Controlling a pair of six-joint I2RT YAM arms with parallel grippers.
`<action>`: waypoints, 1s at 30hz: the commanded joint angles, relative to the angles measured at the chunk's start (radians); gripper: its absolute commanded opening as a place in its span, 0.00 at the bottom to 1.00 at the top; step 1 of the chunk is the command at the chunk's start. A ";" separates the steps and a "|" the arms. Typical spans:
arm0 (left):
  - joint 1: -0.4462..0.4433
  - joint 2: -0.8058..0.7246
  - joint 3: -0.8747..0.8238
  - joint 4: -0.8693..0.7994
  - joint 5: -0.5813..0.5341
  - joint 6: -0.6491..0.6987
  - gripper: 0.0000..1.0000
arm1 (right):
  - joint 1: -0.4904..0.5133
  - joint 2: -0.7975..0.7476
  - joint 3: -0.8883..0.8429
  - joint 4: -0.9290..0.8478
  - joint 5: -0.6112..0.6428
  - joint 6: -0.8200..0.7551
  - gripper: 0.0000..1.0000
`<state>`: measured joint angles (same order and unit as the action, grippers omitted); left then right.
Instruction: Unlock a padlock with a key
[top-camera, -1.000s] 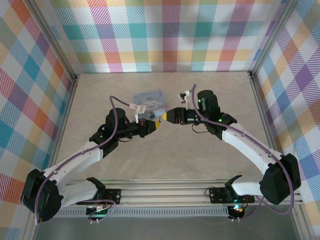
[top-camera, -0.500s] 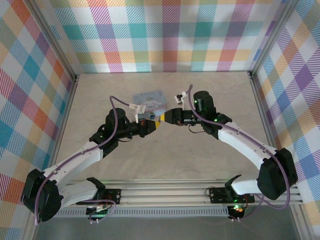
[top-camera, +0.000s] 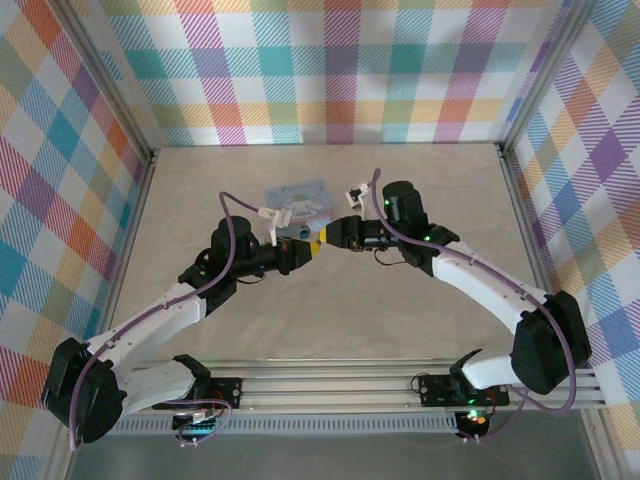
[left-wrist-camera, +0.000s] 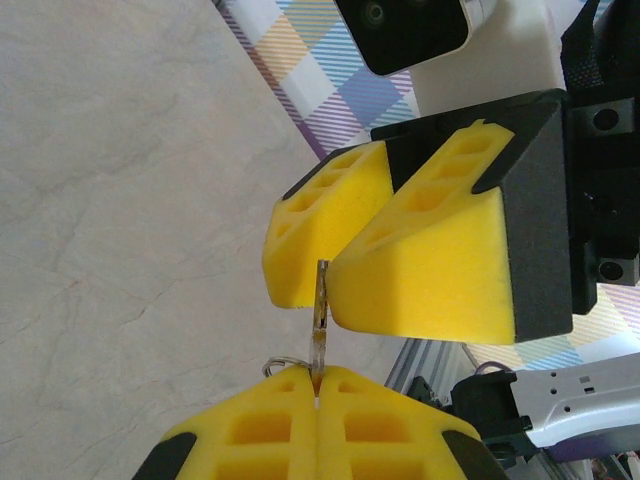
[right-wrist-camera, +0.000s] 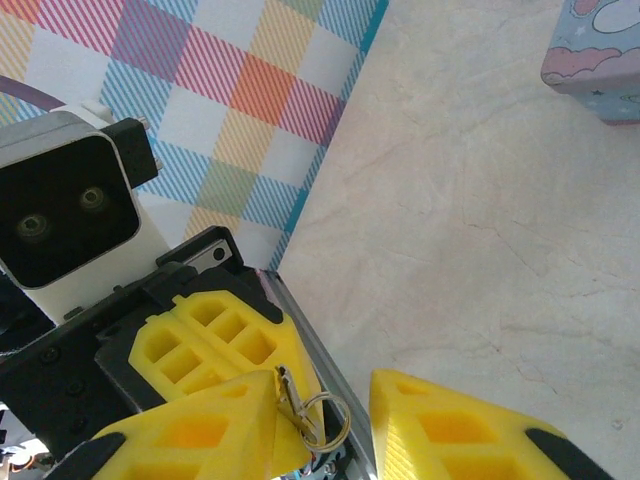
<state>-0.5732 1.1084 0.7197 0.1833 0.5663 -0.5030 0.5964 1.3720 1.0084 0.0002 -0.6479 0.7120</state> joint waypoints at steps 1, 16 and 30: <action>0.007 -0.018 -0.006 -0.011 0.012 0.026 0.00 | 0.005 0.011 0.041 0.023 -0.015 0.000 0.25; 0.007 -0.015 -0.001 -0.020 0.017 0.038 0.00 | 0.005 0.016 0.024 0.071 -0.039 -0.003 0.00; 0.011 -0.069 -0.005 -0.138 -0.136 0.039 0.56 | 0.012 0.008 0.135 -0.318 0.103 -0.305 0.00</action>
<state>-0.5724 1.0863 0.7193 0.1146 0.5251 -0.4763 0.5987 1.3796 1.0580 -0.1188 -0.6315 0.5781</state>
